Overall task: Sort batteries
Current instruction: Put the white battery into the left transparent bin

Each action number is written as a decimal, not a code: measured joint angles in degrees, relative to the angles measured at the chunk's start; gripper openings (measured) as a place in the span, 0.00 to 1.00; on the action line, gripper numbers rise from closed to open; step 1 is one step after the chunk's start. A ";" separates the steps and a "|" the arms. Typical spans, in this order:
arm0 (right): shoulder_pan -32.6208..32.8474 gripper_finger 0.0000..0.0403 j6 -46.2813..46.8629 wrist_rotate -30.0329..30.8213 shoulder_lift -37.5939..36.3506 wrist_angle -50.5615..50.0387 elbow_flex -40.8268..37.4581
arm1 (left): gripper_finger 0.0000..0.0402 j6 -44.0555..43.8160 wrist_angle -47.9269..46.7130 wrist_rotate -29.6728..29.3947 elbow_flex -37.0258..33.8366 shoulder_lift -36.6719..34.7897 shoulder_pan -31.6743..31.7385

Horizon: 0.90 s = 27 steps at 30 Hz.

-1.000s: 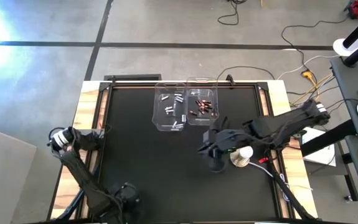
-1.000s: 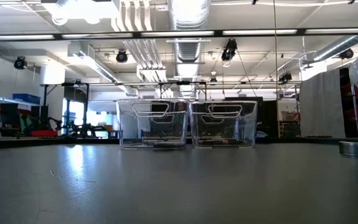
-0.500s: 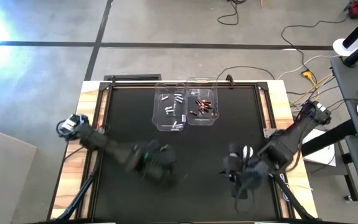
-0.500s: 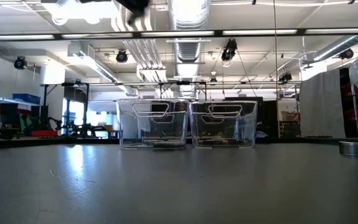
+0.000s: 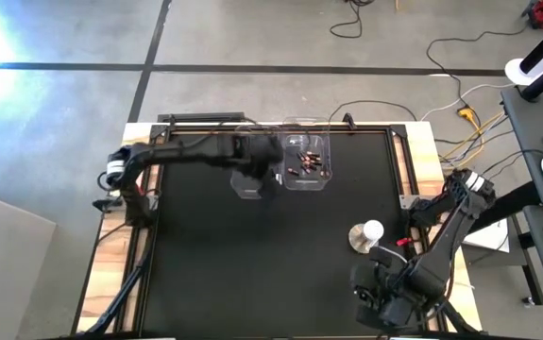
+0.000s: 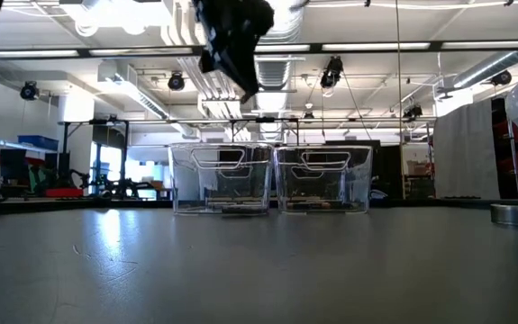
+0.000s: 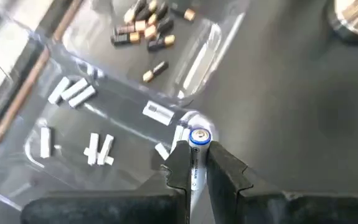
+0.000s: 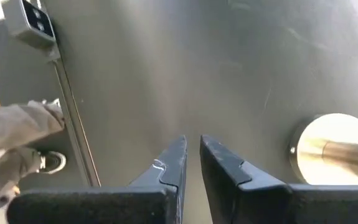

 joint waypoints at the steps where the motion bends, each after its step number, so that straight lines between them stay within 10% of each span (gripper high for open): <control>1: -0.01 0.09 0.00 -0.14 0.05 -0.11 0.01 | 0.04 0.50 0.07 1.68 -0.41 0.30 1.60; 27: -19.45 0.09 -7.58 4.38 -7.52 -3.74 -0.01 | 0.04 17.04 0.96 9.65 -2.83 19.80 15.27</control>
